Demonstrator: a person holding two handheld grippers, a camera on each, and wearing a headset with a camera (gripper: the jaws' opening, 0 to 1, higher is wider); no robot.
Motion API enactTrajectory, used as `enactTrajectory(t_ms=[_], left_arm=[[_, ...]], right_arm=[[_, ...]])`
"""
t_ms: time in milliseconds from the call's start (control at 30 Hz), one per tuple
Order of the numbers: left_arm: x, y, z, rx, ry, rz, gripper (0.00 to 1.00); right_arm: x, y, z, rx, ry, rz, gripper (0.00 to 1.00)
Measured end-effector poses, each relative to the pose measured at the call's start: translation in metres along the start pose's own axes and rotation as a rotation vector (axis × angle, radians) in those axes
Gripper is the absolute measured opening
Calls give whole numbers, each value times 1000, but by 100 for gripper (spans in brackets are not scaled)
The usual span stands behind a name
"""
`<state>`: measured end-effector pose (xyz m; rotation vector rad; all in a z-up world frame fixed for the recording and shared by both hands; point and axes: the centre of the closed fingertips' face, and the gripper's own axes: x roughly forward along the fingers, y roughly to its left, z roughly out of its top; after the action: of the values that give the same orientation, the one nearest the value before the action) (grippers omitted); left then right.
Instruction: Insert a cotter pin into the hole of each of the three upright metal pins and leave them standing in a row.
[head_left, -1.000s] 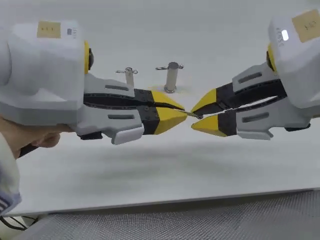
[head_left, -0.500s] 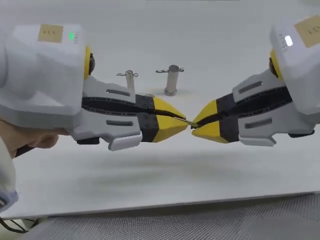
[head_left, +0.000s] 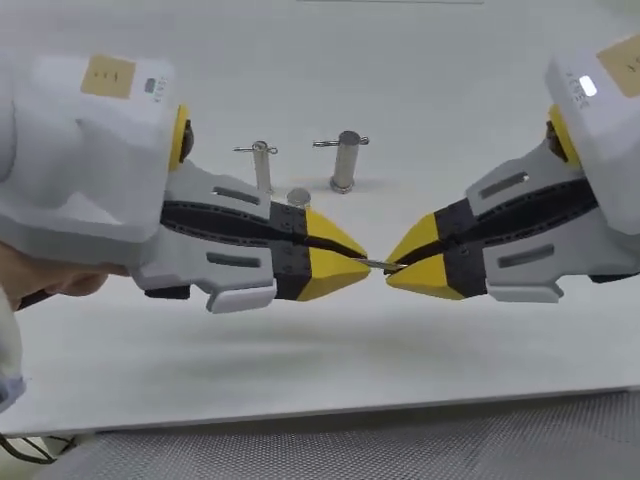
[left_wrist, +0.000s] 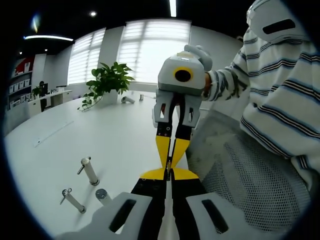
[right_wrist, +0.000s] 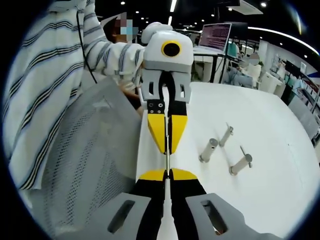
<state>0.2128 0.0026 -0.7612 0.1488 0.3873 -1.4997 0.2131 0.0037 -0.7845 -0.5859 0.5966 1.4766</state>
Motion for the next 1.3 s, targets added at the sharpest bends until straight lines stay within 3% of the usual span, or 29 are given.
enactTrajectory(t_ms=[200,733,900,1067,1167,1300], left_arm=[[-1,0,-8,-10,32,-14,1],[-1,7,-16,-46,51,16,2],[-1,9,-19,-42,55,26,14],[-5,19,-26,-59,58,65,21],[-10,29,-33,-43,86,109,32],[-19,47,-33,-21,75,181,42]], right_arm=[[0,3,-2,16,9,12,3],[5,-2,-7,43,29,-9,3],[6,-5,-10,54,38,-17,3],[8,-7,-13,63,51,-23,3],[8,-11,-17,85,62,-39,3],[9,-16,-24,105,82,-55,3]])
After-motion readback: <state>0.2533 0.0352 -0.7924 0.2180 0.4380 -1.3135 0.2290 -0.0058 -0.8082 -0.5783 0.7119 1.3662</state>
